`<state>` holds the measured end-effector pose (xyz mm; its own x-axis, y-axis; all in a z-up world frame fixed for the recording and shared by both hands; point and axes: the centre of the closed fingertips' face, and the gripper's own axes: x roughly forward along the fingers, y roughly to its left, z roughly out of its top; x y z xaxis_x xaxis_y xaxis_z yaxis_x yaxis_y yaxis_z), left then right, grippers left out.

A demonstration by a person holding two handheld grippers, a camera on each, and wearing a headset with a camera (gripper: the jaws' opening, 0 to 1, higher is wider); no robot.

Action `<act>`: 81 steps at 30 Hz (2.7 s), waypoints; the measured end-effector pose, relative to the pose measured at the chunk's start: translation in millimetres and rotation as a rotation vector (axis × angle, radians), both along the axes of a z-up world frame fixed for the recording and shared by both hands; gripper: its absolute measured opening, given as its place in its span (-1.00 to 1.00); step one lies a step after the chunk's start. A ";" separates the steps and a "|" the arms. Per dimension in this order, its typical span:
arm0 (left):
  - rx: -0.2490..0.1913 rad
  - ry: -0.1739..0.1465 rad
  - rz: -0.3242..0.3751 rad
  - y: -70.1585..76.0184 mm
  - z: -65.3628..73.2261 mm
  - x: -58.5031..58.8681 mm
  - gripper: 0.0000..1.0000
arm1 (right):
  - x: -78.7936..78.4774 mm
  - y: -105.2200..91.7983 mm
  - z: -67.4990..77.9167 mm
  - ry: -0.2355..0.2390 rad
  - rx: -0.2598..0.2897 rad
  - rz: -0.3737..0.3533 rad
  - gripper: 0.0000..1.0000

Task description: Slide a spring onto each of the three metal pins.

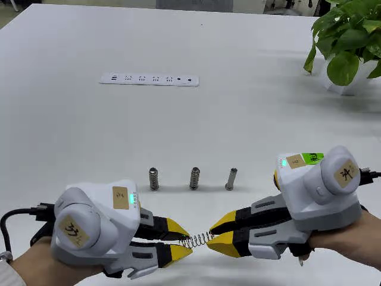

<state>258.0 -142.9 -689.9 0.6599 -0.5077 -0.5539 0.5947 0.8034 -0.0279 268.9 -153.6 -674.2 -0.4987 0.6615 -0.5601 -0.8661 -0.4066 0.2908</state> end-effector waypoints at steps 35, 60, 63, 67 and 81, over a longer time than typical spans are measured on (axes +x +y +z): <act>-0.007 0.007 -0.033 -14.3 0.8 9.9 -0.81 | 1.3 -8.6 5.8 -0.075 -0.028 0.057 -0.77; -0.016 0.028 -0.025 -24.2 -3.2 15.5 -0.81 | -3.4 -6.4 10.5 -0.299 -0.065 0.229 -0.71; -0.015 0.025 -0.029 -25.1 -2.7 16.4 -0.81 | -6.7 -7.3 10.3 -0.304 -0.086 0.272 -0.70; -0.016 0.025 -0.037 -27.9 -3.1 16.7 -0.81 | -7.6 -5.3 5.3 -0.328 -0.106 0.309 -0.70; -0.021 0.022 -0.047 -31.4 -2.7 18.4 -0.81 | -7.8 -8.1 -7.3 -0.334 -0.153 0.359 -0.72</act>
